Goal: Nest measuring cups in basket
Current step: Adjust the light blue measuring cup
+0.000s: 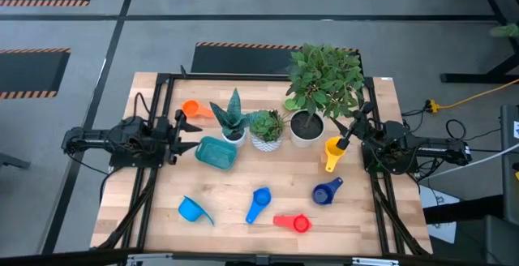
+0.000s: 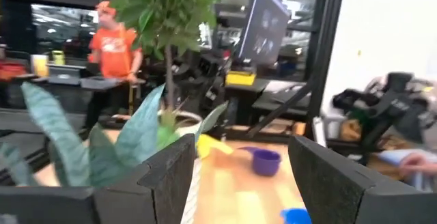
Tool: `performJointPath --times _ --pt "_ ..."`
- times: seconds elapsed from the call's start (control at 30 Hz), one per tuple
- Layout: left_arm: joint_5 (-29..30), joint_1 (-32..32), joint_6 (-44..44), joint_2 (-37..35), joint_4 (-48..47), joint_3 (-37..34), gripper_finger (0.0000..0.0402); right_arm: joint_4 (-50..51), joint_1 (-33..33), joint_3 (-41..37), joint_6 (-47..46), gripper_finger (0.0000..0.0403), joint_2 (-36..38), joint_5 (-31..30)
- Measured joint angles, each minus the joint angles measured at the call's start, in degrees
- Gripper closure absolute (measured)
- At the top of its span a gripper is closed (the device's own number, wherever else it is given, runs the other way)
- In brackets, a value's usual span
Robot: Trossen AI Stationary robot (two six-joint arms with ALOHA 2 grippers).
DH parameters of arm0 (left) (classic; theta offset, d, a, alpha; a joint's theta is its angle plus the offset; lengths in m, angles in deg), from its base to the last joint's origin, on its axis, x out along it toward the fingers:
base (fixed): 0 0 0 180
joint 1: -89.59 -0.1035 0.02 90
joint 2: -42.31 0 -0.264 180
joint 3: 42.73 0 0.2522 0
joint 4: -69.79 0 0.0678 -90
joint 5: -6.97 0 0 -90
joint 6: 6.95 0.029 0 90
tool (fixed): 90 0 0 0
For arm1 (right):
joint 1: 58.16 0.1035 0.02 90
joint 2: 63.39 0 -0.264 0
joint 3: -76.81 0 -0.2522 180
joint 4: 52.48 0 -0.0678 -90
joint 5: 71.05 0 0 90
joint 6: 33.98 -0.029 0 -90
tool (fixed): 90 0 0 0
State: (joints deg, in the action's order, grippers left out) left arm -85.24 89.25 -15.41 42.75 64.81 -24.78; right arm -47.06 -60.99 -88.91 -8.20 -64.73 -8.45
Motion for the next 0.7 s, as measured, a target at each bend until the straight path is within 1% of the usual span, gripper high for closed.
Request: performJointPath --times 0.17,0.37,0.5,0.6,0.7 --pt "-3.8 0.0 -2.3 3.3 -0.4 3.1 0.0172 0.0 0.0 0.0 0.0 0.0247 0.0 0.0" --pt "-8.0 1.0 -7.2 13.0 -0.6 6.5 0.0171 0.0 0.0 0.0 0.0 0.0247 0.0 0.0" --pt "-8.2 4.0 -8.3 21.0 -0.8 9.1 0.0172 0.0 0.0 0.0 0.0 0.0247 0.0 0.0" --pt "-8.4 6.9 -11.0 26.1 -0.7 11.5 0.0170 0.0 0.0 0.0 0.0 0.0247 0.0 0.0" --pt "-10.2 9.9 -14.1 30.2 -0.7 13.6 0.0172 0.0 0.0 0.0 0.0 0.0247 0.0 0.0"
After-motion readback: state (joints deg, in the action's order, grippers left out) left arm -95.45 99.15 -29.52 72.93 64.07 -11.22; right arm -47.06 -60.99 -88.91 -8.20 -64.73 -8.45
